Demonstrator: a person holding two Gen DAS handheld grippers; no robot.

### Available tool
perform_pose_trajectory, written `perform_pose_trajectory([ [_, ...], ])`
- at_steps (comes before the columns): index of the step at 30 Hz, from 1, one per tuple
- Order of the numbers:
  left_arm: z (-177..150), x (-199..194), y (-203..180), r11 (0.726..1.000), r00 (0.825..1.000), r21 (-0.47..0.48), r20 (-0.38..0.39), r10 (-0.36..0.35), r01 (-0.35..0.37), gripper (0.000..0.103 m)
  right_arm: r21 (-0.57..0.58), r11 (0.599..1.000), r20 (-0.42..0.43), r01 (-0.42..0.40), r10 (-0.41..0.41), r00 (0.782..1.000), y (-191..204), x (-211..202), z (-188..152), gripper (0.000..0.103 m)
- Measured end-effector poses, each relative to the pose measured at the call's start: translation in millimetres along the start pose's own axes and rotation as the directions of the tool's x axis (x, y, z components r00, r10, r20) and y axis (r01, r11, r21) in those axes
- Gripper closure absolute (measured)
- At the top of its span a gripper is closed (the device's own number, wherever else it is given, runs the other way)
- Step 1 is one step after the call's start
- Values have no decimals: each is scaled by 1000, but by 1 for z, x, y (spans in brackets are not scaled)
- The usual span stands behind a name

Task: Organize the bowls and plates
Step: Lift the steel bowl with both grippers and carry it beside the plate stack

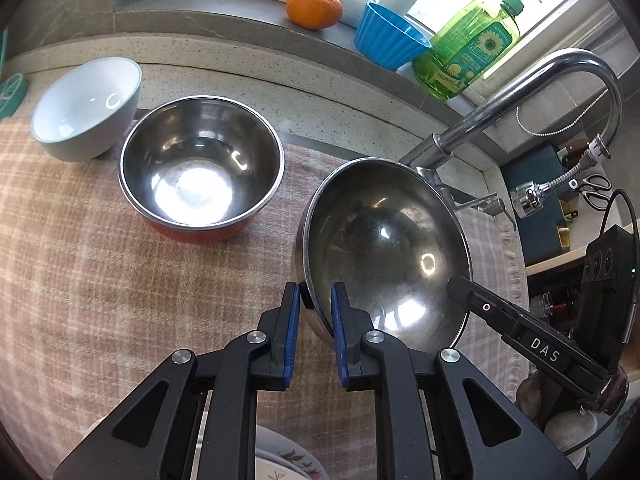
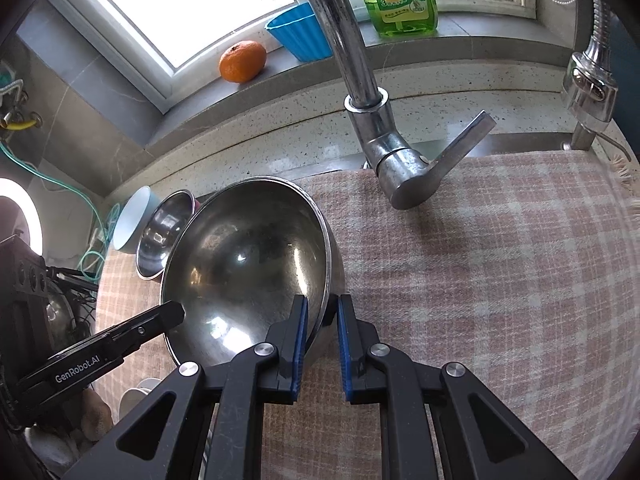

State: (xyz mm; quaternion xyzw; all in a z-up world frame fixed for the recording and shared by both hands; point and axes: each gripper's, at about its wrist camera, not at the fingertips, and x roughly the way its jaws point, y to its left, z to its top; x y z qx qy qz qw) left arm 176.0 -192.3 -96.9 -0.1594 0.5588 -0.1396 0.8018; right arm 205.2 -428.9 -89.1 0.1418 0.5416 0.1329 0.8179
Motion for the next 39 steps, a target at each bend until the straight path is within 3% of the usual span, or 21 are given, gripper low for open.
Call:
perform_pose_trajectory([
  [19, -28, -26, 6, 1000, 1000, 18, 8, -19, 19, 89, -9, 1000, 23, 6, -6, 1000, 18, -27, -38, 90],
  [39, -62, -20, -7, 998, 998, 51, -49, -31, 34, 89, 60, 998, -11, 18, -18, 1000, -3, -36, -86, 90],
])
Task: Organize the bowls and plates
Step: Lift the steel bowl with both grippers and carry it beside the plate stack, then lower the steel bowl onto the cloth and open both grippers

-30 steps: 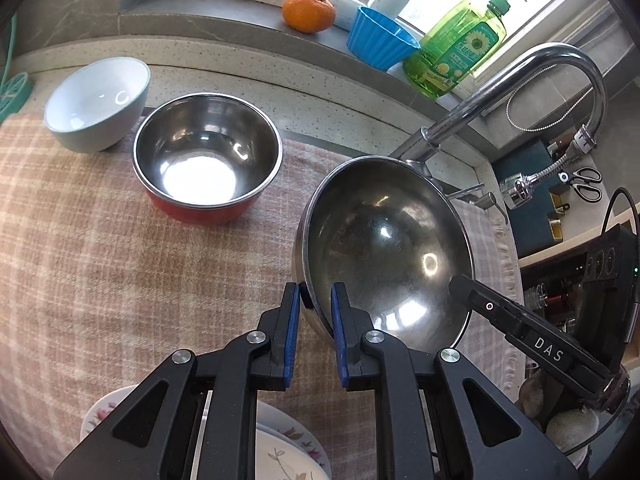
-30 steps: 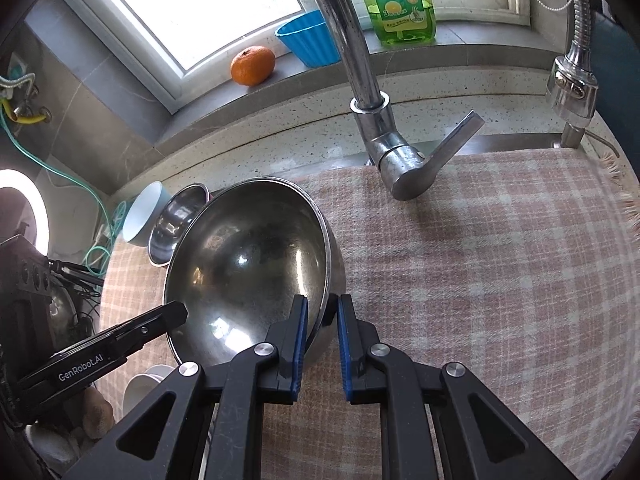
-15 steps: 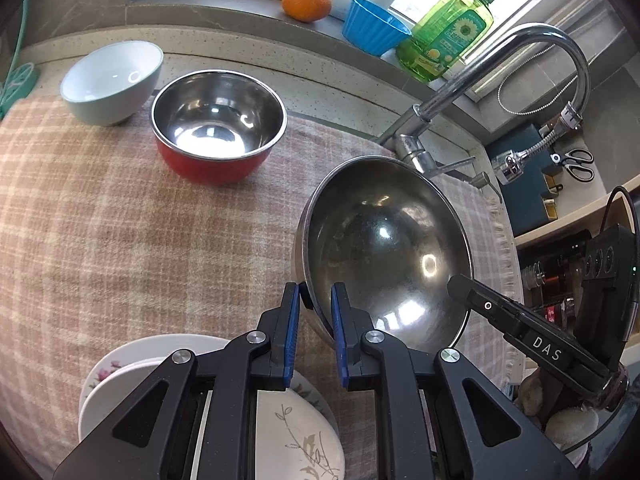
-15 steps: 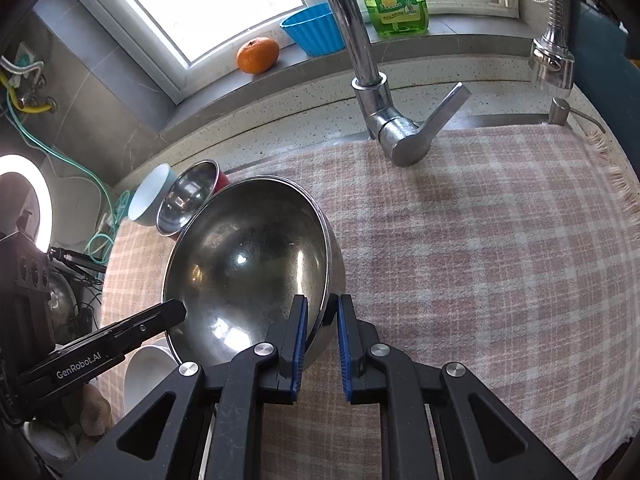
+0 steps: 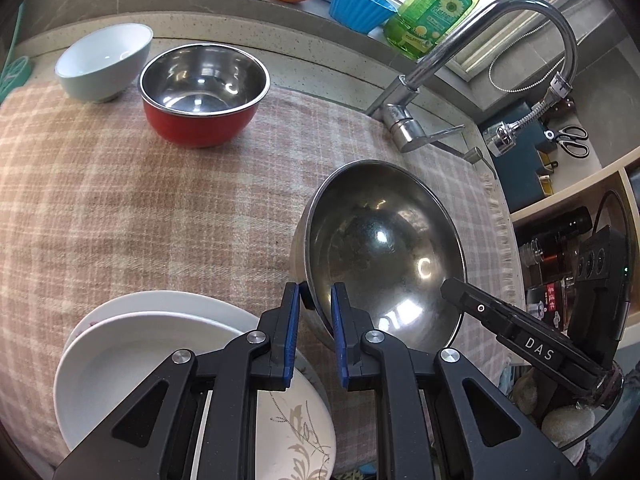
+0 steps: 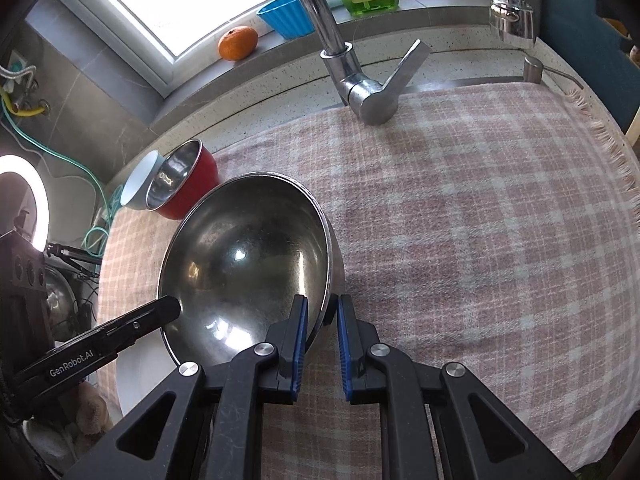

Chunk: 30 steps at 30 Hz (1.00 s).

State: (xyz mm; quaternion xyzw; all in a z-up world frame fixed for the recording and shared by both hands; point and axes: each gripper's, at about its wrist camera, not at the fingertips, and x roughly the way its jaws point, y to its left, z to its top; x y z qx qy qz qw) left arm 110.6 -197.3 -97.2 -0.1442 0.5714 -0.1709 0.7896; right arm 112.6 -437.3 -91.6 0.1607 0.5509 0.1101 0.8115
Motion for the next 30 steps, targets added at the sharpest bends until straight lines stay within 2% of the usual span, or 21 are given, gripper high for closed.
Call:
perform_pose_trajectory([
  [18, -5, -1, 5, 1000, 1000, -7, -18, 8, -8, 89, -12, 1000, -27, 7, -7, 1000, 3, 6, -7, 88],
  [24, -4, -12, 2, 999, 1000, 23, 13, 24, -24, 89, -9, 1000, -11, 13, -13, 1000, 6, 3, -7, 88],
  [30, -5, -29, 11, 1000, 999, 7, 47, 24, -25, 89, -19, 1000, 28, 24, -23, 999, 8, -10, -9, 86],
])
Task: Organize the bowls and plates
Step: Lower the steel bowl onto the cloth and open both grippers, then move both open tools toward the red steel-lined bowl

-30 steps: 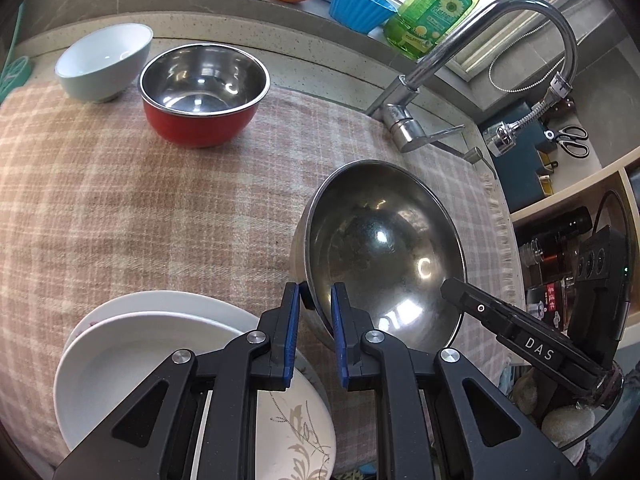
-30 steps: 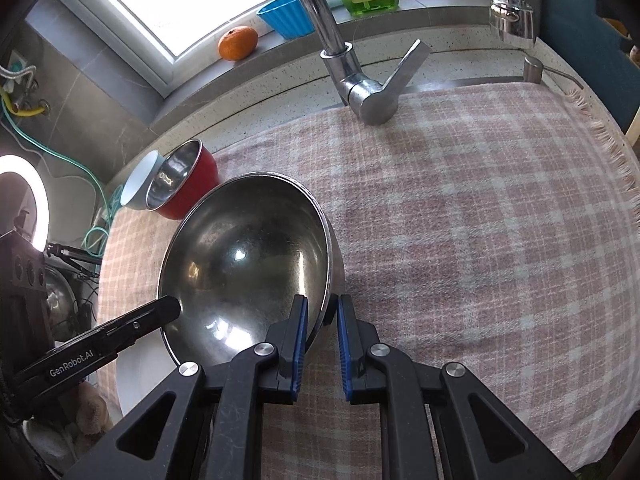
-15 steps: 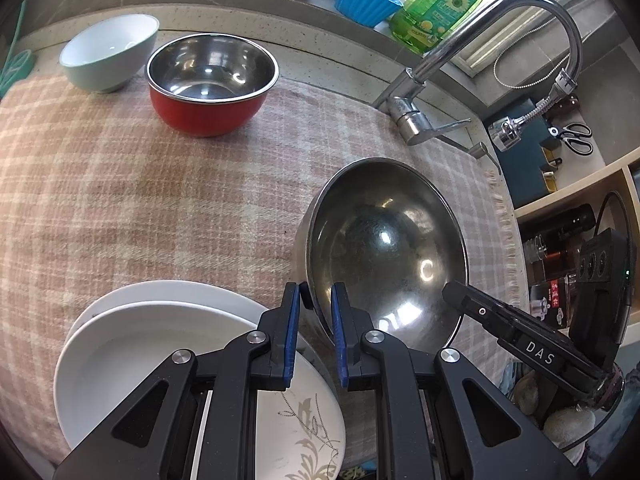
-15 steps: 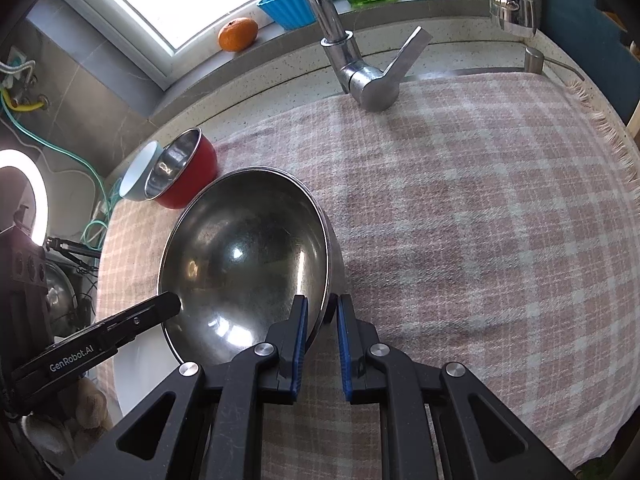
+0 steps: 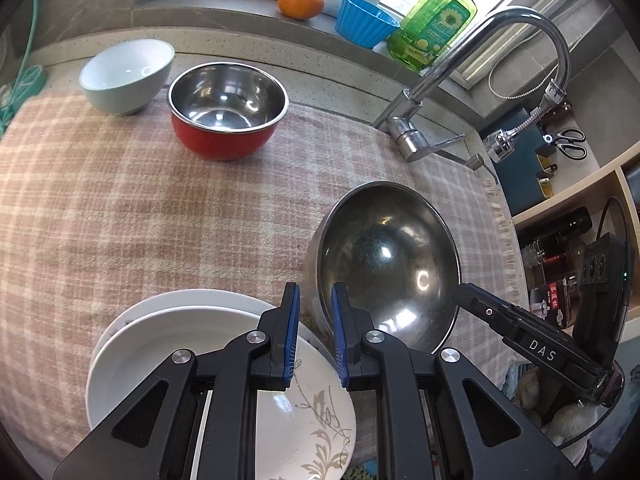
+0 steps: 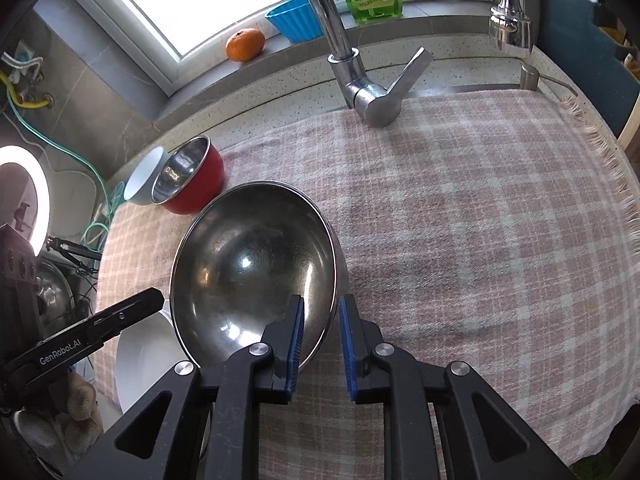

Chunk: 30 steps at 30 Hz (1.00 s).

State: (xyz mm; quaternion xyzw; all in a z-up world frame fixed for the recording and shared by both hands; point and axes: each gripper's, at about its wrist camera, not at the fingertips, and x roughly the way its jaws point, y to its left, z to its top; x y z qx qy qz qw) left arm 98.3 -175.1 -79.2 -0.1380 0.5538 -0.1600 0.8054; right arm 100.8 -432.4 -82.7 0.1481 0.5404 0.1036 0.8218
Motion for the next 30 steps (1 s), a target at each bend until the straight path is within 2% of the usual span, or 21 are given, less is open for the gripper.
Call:
perform_pose_trajectory([
  [5, -5, -33, 20, 1000, 998, -13, 69, 1, 0, 89, 6, 1000, 53, 0, -1, 999, 3, -18, -4, 84],
  [8, -12, -56, 39, 999, 993, -28, 116, 28, -24, 89, 9, 1000, 98, -4, 3, 995, 7, -31, -8, 78],
  [19, -38, -118, 117, 981, 967, -155, 209, 146, -115, 88, -45, 998, 241, -43, 53, 969, 49, -68, -27, 69],
  [25, -41, -135, 138, 978, 955, -150, 235, 181, -148, 88, -78, 996, 280, -52, 72, 957, 81, -76, -33, 67],
  [28, -43, -145, 144, 975, 944, -129, 257, 209, -181, 88, -90, 995, 295, -52, 77, 952, 98, -77, -35, 66],
  [29, -42, -147, 145, 975, 941, -117, 261, 215, -190, 88, -93, 994, 298, -56, 81, 951, 104, -78, -36, 65],
  [30, -42, -150, 146, 974, 939, -107, 265, 221, -199, 86, -96, 994, 303, -58, 85, 949, 109, -78, -37, 57],
])
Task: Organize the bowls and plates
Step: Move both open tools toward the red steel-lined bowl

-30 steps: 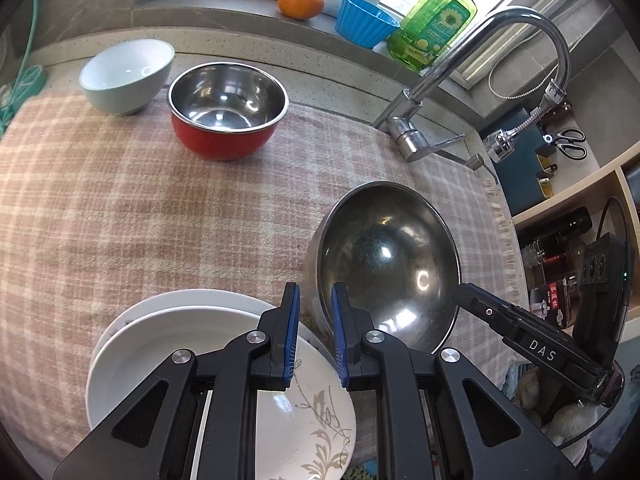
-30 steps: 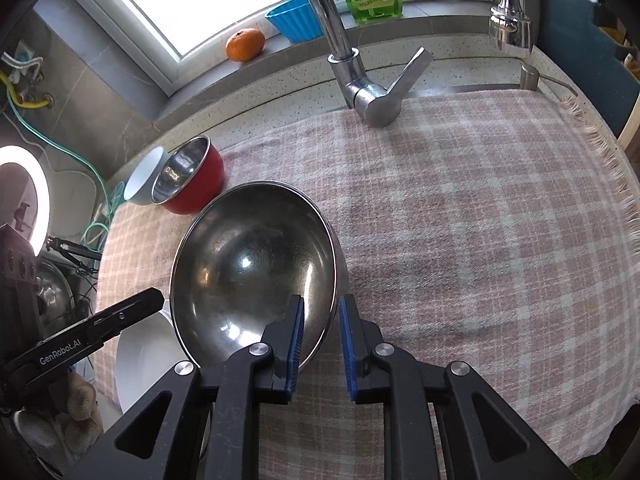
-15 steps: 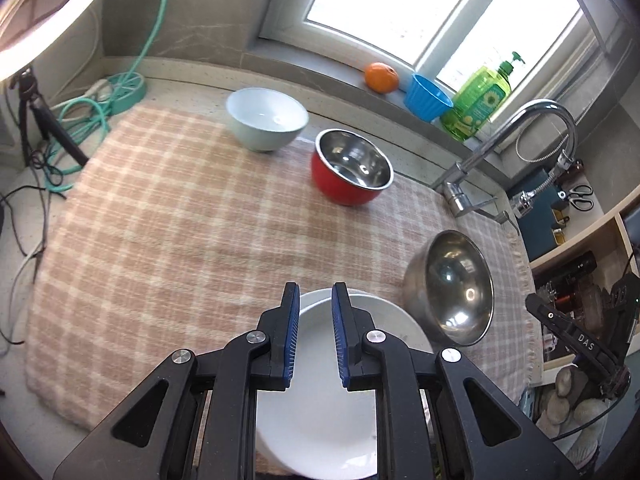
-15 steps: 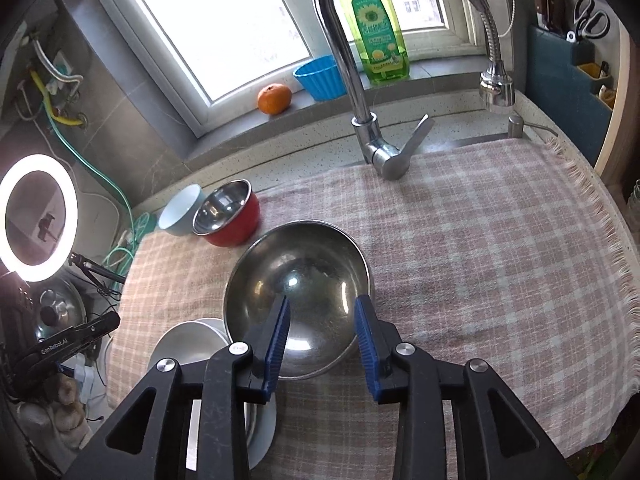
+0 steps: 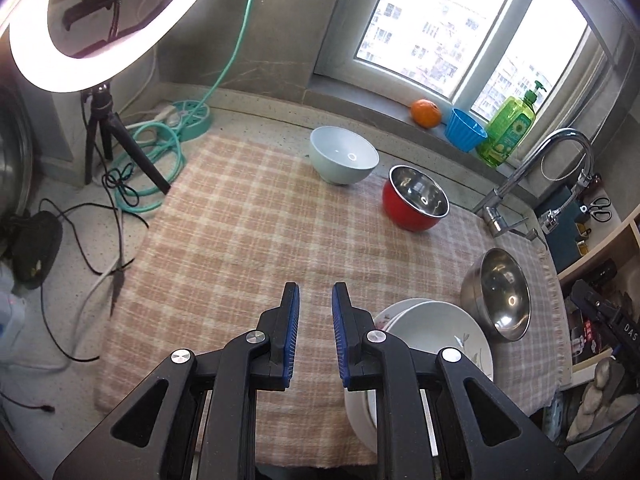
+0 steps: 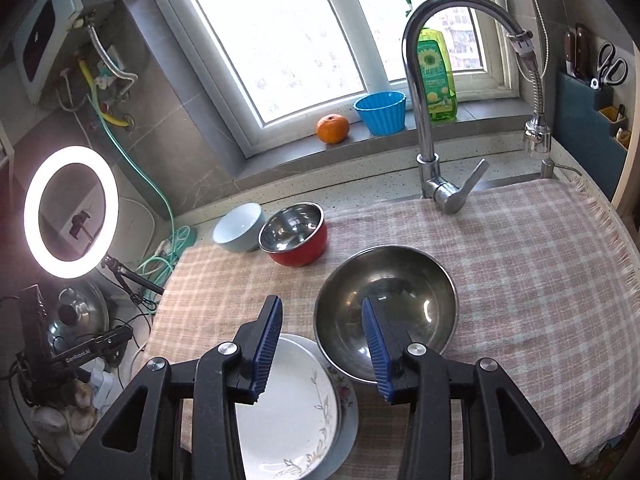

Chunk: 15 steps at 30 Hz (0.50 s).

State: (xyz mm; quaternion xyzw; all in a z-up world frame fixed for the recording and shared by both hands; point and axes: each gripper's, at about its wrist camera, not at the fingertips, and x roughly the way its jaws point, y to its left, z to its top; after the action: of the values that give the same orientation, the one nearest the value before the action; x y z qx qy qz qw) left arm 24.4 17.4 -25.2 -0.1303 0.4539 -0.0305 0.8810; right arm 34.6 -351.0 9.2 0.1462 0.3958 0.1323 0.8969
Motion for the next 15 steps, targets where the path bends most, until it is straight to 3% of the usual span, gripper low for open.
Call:
perform_pose_trajectory([
  [1, 1, -2, 2, 1000, 1000, 8, 6, 4, -4, 85, -1, 1000, 8, -4, 4, 1000, 6, 0, 0, 49],
  [6, 9, -13, 14, 999, 999, 30, 37, 13, -14, 84, -15, 1000, 25, -8, 8, 1000, 31, 4, 2, 47],
  [9, 12, -16, 20, 999, 999, 36, 49, 21, -23, 71, -21, 1000, 6, -14, 14, 1000, 44, 12, 5, 39],
  [15, 16, -15, 22, 998, 998, 60, 57, 23, -26, 61, -52, 999, -46, 9, -12, 999, 61, 32, 5, 38],
])
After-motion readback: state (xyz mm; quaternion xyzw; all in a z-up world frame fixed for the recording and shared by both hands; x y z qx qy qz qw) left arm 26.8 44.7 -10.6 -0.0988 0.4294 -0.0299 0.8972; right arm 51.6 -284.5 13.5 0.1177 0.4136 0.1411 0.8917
